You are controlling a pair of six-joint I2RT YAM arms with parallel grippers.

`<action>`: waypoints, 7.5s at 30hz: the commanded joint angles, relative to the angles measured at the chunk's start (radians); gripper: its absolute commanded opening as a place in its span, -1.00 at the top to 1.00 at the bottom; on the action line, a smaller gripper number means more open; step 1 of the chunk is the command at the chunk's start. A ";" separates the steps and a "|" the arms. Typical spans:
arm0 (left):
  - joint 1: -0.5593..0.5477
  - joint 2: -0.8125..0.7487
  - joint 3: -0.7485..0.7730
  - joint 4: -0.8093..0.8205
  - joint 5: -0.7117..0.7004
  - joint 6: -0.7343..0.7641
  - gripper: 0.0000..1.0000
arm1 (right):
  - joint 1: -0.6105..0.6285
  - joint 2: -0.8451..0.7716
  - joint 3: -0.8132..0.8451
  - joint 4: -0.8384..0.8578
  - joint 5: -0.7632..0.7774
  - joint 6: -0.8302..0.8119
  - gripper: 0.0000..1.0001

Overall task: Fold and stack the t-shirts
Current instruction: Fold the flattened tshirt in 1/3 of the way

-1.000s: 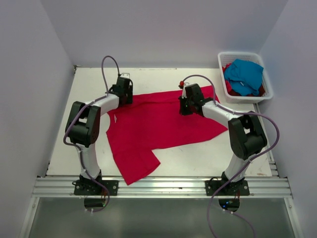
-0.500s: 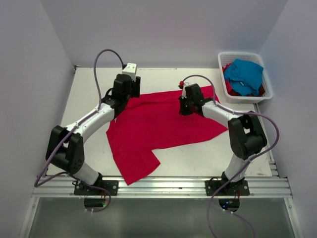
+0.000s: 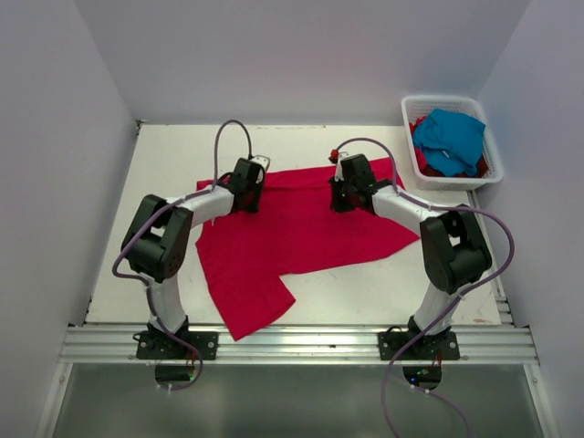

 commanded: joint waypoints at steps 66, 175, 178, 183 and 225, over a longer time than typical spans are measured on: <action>0.052 0.161 0.216 0.070 -0.250 0.054 0.82 | 0.002 0.041 0.016 -0.017 -0.006 -0.021 1.00; -0.358 -0.152 0.092 -0.303 -0.248 -0.362 0.71 | 0.002 -0.004 0.020 -0.028 -0.028 -0.021 1.00; -0.355 -0.154 0.060 -0.301 -0.381 -0.343 0.39 | 0.002 -0.008 0.017 -0.029 -0.029 -0.021 1.00; -0.280 -0.173 0.003 -0.261 -0.439 -0.328 -0.39 | 0.002 -0.002 0.016 -0.025 -0.039 -0.018 1.00; -0.123 -0.131 -0.051 -0.192 -0.250 -0.371 1.00 | 0.006 0.002 0.016 -0.031 -0.040 -0.021 1.00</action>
